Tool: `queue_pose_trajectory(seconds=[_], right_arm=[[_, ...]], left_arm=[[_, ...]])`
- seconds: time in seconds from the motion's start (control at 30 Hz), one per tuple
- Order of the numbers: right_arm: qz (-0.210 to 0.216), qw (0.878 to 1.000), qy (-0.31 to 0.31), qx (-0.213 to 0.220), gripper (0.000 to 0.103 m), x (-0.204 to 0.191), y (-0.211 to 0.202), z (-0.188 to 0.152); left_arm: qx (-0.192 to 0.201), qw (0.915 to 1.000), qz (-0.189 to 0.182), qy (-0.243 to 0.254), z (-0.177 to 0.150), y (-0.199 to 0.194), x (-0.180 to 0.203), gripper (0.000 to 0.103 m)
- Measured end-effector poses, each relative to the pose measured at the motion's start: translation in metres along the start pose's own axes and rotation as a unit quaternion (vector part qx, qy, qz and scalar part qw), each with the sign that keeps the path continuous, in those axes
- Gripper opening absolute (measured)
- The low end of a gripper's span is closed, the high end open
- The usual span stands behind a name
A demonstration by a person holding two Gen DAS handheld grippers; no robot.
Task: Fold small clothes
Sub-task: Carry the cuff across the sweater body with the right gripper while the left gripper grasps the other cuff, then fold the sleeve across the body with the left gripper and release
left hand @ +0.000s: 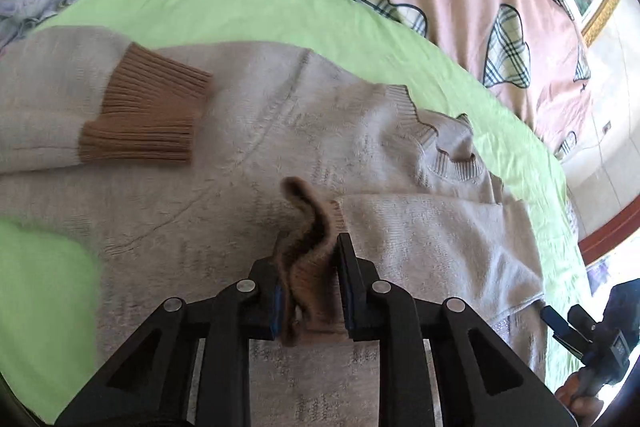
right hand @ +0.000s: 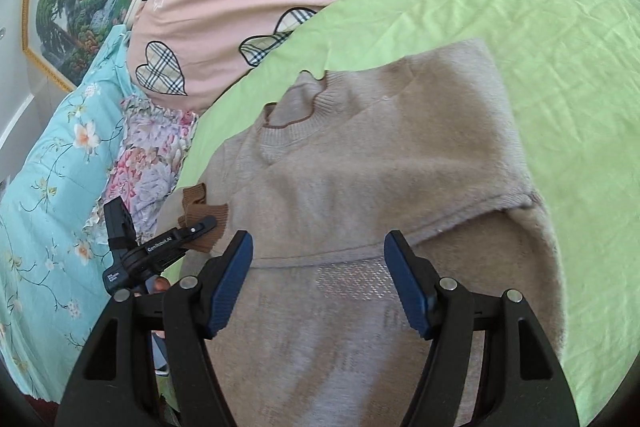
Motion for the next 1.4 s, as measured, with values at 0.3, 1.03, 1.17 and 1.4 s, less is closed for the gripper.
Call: queue_pose_trajectory(seconds=[0.3,1.03,1.17,1.4], right_arm=[[-0.051,0.998,-0.028,0.029,0.069,0.009,-0.025,0.009],[-0.22,0.973,-0.063,-0.029,0.012,0.084,0.017,0.075],[-0.218,0.975,-0.039,0.001,0.04,0.077,0.005,0.071],[-0.164,0.985,-0.05,0.028,0.049,0.034,-0.016,0.042]], left_arm=[[0.061,0.9943,0.05,0.072,0.003,-0.013,0.01,0.004],[0.038,0.9939,0.072,0.074,-0.005,0.001,0.002,0.015],[0.048,0.9947,0.073,0.054,-0.013,-0.02,-0.018,0.026],[0.095,0.9888,0.111,0.028,-0.015,-0.07,-0.061,0.045]])
Point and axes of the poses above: each gripper's, at about its wrist camera, not at the fingertips, and y roughly the way its jaws point, x to its right, z to its top, the point moved 4 cm from there along y, roughly the way its jaws point, and after that the axes turned 11 degrees about z, right-handed, at the moved point
